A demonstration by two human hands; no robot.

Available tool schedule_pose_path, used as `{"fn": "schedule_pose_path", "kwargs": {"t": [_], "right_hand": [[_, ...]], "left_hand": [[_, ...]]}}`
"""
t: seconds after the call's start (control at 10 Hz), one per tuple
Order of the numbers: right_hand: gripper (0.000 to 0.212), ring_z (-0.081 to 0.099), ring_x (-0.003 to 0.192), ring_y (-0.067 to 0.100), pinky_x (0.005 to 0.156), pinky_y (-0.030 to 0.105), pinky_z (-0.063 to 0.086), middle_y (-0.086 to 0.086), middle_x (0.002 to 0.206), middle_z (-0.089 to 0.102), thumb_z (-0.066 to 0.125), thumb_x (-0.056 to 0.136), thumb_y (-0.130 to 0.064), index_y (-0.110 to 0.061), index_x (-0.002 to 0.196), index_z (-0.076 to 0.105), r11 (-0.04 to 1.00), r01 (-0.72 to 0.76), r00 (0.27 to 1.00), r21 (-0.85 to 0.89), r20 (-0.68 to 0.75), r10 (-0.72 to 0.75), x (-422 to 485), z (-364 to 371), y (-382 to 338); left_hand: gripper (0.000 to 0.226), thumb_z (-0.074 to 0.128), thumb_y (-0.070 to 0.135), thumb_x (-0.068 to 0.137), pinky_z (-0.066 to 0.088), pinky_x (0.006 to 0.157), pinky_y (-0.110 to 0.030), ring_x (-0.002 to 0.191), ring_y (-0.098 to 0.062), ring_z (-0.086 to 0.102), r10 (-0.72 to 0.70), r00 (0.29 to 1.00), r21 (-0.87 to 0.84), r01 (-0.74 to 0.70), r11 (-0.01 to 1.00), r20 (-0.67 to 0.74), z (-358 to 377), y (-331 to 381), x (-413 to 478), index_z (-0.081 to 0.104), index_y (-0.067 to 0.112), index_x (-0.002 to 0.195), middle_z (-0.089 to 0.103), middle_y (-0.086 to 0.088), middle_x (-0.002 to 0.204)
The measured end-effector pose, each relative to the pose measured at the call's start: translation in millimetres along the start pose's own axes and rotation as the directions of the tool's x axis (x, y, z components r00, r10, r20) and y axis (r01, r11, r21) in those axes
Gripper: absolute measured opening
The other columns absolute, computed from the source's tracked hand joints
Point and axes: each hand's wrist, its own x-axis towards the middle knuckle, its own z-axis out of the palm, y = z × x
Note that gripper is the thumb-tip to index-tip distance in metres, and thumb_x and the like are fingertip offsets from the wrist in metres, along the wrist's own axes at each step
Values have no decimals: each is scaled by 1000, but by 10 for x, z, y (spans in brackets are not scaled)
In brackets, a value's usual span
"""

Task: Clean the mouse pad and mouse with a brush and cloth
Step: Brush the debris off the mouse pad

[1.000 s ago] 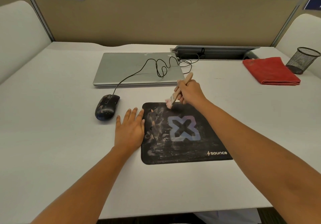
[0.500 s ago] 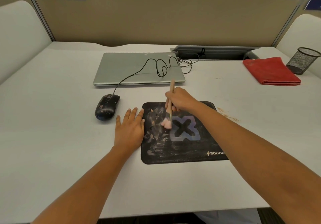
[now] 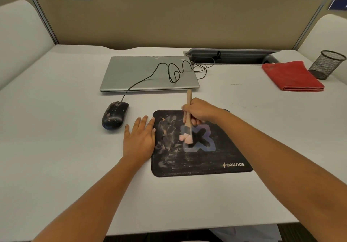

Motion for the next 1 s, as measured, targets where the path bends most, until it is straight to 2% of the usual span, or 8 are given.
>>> {"fn": "schedule_pose_path", "kwargs": {"t": [0.1,0.2,0.4,0.6,0.7,0.8,0.9,1.0], "right_hand": [[42,47,33,4,34,12,36,-1,47,55,36,99,-26,-4,74,61,995,26,935,97,-355,11,57,-141,48],[40,58,59,13,54,17,47,3,73,58,36,99,-30,-3,82,61,997,50,739,56,-674,1,104,-257,180],[41,57,60,12,64,21,47,0,72,58,36,99,-31,-4,86,64,999,14,827,-49,-560,-39,74,-119,299],[45,48,31,4,36,11,40,2,49,58,36,99,-27,-8,66,61,999,-26,997,36,-69,29,-124,-68,260],[42,48,39,6,37,12,39,2,56,56,36,99,-29,-6,76,62,977,-30,935,213,-341,103,-66,-206,248],[36,54,55,11,46,14,43,-1,70,57,35,99,-30,-6,89,60,969,8,735,247,-658,162,24,-339,310],[39,57,65,16,57,19,46,7,86,59,35,99,-29,0,98,61,981,-34,686,193,-709,164,103,-293,384],[41,56,61,15,57,19,46,10,87,61,34,99,-29,1,97,61,984,-8,734,178,-668,127,150,-145,359]], "left_hand": [[50,14,38,99,3,116,-45,145,-18,6,6,1000,-14,-6,1000,-18,3,-2,3,12,26,148,13,2,157],[50,14,37,99,3,116,-44,145,-18,6,5,1000,-11,-5,1000,-24,10,-4,2,13,26,148,13,2,156],[50,14,38,99,1,116,-45,145,-18,4,2,1000,-5,-2,1000,-11,20,-2,11,11,27,148,11,2,157],[51,13,39,99,1,116,-45,145,-18,4,2,1000,-6,-2,1000,-6,18,0,8,10,27,148,11,2,157],[51,14,39,99,1,116,-45,145,-18,5,4,1000,-7,-4,1000,-9,18,-6,7,11,27,148,11,2,157],[50,14,39,99,2,116,-45,145,-18,5,5,1000,-2,-5,1000,-11,17,-7,4,11,26,148,11,2,157],[50,13,39,99,1,116,-45,145,-18,4,5,1000,-5,-5,1000,-8,11,-4,5,11,27,148,10,2,157],[51,13,39,99,1,116,-45,145,-18,4,5,1000,-3,-5,1000,-4,3,4,-1,10,27,148,10,2,157]]}}
